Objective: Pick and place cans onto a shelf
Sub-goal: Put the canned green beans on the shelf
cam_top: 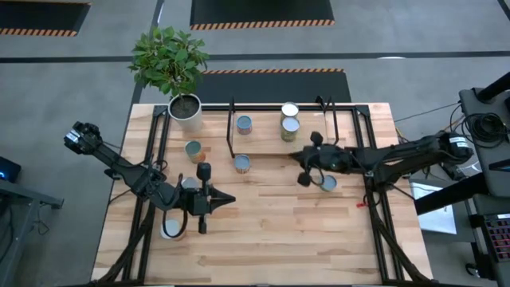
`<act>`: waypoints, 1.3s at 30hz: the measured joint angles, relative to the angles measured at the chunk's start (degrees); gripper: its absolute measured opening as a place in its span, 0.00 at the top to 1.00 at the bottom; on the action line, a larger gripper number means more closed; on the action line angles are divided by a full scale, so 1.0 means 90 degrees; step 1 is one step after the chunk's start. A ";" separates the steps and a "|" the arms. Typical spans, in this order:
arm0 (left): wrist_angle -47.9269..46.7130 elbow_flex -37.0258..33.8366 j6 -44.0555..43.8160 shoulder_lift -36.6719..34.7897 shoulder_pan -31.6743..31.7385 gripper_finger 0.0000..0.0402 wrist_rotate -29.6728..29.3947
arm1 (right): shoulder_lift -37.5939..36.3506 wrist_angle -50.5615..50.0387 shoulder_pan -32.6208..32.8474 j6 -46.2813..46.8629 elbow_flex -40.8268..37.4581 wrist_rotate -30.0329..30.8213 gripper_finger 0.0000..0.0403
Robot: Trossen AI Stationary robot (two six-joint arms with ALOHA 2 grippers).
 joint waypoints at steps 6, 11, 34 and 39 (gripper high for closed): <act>-0.0029 0.0000 -0.0629 0.0000 0.0000 1.00 -0.0365 | -0.0078 -0.0006 0.0821 -0.0093 0.0000 0.0118 0.98; -0.0801 0.0006 -0.2921 -0.0011 0.0004 1.00 -0.3089 | -0.0074 0.0473 0.1211 -0.0686 -0.0002 0.0520 0.98; -0.6283 0.0015 -0.7651 -0.0235 0.4217 1.00 0.1188 | -0.1754 0.0396 0.1314 -0.2106 -0.0002 0.0550 0.98; -0.6653 0.0010 -0.7577 -0.0243 0.4834 1.00 0.1676 | -0.1810 0.0088 0.1314 -0.2031 -0.0002 0.0550 0.98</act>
